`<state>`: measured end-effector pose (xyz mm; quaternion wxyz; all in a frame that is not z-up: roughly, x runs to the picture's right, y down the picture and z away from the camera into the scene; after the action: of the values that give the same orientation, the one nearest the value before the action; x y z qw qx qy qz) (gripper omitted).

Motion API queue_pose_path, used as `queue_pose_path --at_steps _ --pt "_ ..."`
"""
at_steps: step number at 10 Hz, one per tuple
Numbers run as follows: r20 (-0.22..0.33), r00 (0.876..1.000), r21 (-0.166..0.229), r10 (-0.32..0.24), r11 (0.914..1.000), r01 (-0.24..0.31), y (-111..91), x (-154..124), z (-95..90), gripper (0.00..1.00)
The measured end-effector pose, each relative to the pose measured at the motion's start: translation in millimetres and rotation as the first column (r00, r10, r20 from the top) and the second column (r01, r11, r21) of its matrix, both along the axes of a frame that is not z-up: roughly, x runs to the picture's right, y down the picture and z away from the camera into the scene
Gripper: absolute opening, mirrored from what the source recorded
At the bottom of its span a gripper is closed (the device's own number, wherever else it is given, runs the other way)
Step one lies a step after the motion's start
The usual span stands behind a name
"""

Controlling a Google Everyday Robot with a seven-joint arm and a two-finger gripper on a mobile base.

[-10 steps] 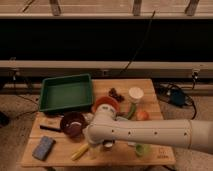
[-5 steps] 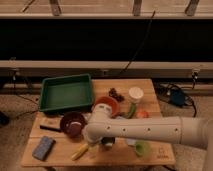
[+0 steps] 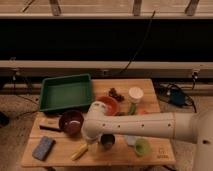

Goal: Place banana in metal cup

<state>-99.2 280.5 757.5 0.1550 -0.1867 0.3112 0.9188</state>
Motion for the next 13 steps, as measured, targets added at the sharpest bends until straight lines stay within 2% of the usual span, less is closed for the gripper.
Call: queue_pose_path --at_steps 4,5,6,7,8,11,13 --pt "-0.007 1.000 -0.014 -0.020 0.9997 0.020 11 -6 7.3 0.80" --pt "-0.008 1.000 -0.018 -0.024 0.9996 0.023 13 -8 8.9 0.75" --pt "-0.008 1.000 -0.018 -0.027 0.9995 0.027 14 -10 10.0 0.67" --pt "-0.007 0.999 -0.019 -0.033 0.9993 0.033 14 -12 10.6 0.55" --pt "-0.008 0.999 -0.020 -0.035 0.9992 0.035 14 -13 10.9 0.49" --pt "-0.016 0.999 -0.023 -0.048 0.9986 0.047 13 -11 11.4 0.15" --pt "-0.025 0.999 -0.016 -0.046 0.9988 0.046 7 -4 8.6 0.01"
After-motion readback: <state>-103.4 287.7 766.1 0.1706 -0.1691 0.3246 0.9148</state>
